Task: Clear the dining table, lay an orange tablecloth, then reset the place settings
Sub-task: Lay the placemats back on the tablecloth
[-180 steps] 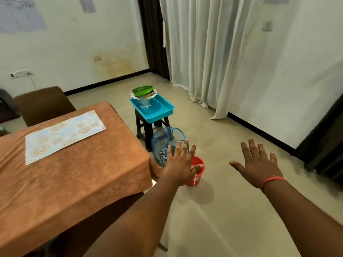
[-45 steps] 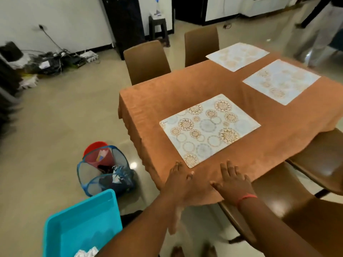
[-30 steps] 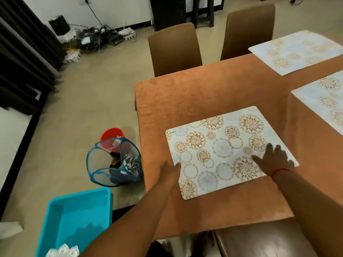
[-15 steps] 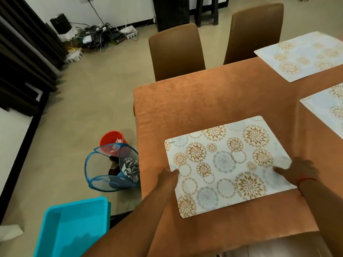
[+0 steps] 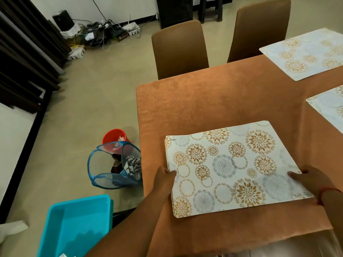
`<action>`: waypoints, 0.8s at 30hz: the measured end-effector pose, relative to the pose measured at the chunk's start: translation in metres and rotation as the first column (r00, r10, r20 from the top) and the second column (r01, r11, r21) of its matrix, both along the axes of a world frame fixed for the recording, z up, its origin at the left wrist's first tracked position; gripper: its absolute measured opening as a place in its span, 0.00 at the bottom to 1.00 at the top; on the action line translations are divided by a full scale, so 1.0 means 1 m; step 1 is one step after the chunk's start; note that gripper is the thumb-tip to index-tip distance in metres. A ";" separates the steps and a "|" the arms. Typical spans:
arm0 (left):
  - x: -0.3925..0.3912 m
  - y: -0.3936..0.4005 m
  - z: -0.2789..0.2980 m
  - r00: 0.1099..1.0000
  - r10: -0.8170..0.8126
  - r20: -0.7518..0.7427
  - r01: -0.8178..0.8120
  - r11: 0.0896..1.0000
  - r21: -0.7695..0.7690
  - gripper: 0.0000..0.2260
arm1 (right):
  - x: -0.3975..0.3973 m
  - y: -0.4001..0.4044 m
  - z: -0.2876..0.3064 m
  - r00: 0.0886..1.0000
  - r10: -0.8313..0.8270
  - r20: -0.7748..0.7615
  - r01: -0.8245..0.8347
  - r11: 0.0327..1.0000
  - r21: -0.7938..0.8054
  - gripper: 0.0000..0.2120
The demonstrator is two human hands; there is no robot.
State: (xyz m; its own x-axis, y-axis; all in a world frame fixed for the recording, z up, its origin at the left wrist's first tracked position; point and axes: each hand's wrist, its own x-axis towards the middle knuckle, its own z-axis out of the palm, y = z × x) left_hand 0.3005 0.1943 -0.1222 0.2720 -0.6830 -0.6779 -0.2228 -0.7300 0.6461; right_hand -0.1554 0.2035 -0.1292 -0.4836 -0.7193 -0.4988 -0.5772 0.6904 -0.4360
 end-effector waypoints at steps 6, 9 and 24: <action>-0.011 0.005 0.004 0.985 -0.130 0.116 0.136 0.990 -0.045 0.08 | -0.007 0.005 0.006 0.995 0.034 -0.096 -0.043 0.994 -0.096 0.06; -0.014 0.010 0.009 0.988 -0.142 0.062 0.144 0.989 -0.034 0.06 | -0.006 0.010 0.010 0.992 0.032 -0.122 -0.048 0.991 -0.129 0.08; 0.062 -0.103 0.044 0.987 0.079 0.137 -0.020 0.921 -0.390 0.09 | 0.082 -0.089 0.056 0.655 -0.169 0.736 0.525 0.803 -0.283 0.19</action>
